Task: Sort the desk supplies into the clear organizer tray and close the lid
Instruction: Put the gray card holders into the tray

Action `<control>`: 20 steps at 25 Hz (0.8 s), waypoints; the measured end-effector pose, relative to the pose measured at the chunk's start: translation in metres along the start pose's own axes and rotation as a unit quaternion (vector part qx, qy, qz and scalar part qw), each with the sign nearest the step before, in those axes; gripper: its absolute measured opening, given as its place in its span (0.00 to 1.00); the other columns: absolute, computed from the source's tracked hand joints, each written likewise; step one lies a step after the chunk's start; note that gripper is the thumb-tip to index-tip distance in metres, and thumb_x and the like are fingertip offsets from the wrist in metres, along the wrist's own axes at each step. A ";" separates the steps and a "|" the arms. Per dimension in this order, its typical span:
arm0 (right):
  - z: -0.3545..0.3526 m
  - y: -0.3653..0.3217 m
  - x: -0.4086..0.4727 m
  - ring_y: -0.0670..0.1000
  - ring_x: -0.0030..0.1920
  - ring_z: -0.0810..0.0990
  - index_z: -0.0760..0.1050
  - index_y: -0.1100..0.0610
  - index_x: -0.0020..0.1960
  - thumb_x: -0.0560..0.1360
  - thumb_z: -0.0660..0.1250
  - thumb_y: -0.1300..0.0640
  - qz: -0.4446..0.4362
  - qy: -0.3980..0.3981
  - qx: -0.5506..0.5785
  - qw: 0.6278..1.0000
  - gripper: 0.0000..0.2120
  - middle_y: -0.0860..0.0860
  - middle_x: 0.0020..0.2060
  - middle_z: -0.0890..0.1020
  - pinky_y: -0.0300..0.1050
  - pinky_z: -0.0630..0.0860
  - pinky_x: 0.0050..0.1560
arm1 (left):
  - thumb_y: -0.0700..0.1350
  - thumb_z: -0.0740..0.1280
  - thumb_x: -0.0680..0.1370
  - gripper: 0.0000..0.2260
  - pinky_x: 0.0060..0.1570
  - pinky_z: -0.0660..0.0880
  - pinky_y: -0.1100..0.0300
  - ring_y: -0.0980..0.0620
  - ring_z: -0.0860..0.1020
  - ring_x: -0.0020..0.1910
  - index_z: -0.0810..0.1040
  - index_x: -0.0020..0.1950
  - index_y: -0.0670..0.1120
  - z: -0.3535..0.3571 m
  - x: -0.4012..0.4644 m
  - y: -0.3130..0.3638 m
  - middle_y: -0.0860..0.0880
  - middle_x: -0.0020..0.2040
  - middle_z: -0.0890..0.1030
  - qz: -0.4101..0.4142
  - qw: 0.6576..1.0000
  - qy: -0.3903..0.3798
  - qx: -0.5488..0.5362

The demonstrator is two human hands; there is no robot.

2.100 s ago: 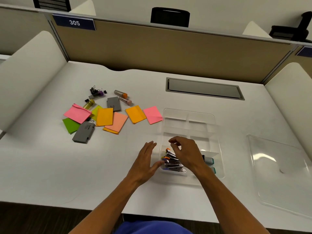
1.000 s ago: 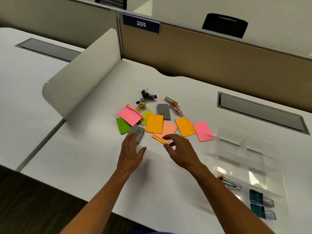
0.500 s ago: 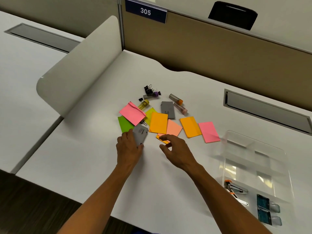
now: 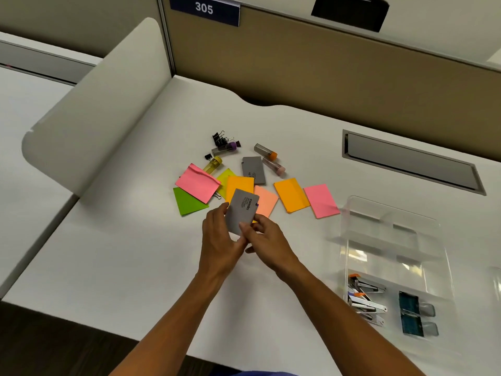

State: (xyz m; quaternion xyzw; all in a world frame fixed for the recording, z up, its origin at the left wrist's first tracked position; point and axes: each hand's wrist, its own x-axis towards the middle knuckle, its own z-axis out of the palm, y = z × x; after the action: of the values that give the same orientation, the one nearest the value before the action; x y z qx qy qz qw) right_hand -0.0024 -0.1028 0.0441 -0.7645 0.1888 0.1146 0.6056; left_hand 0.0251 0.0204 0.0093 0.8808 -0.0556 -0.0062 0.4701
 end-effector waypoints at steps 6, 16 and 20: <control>-0.036 0.001 -0.010 0.49 0.48 0.86 0.73 0.48 0.63 0.82 0.61 0.56 -0.010 0.107 0.116 0.987 0.11 0.51 0.58 0.82 0.46 0.83 0.50 | 0.52 0.76 0.70 0.37 0.55 0.74 0.61 0.49 0.72 0.61 0.63 0.73 0.43 0.016 0.008 0.037 0.43 0.64 0.73 0.163 0.986 -0.027 0.019; -0.129 0.017 -0.019 0.56 0.50 0.85 0.70 0.52 0.68 0.83 0.59 0.61 -0.005 0.213 0.206 0.955 0.15 0.53 0.57 0.82 0.48 0.80 0.48 | 0.52 0.71 0.74 0.32 0.59 0.71 0.48 0.42 0.68 0.63 0.64 0.73 0.43 0.050 0.134 0.035 0.41 0.66 0.69 0.109 0.990 -0.034 0.081; -0.141 0.025 -0.016 0.59 0.53 0.84 0.71 0.56 0.68 0.83 0.59 0.62 0.014 0.220 0.241 0.945 0.14 0.56 0.58 0.81 0.49 0.80 0.47 | 0.55 0.75 0.69 0.40 0.64 0.66 0.44 0.37 0.63 0.69 0.61 0.74 0.42 0.067 0.185 0.025 0.39 0.71 0.64 0.044 0.966 -0.131 0.217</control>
State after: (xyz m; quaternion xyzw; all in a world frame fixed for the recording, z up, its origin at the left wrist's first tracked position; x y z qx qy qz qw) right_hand -0.0353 -0.2419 0.0622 -0.5993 0.3501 -0.0973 0.7133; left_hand 0.2019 -0.0686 0.0004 0.9498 -0.1558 -0.0884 0.2564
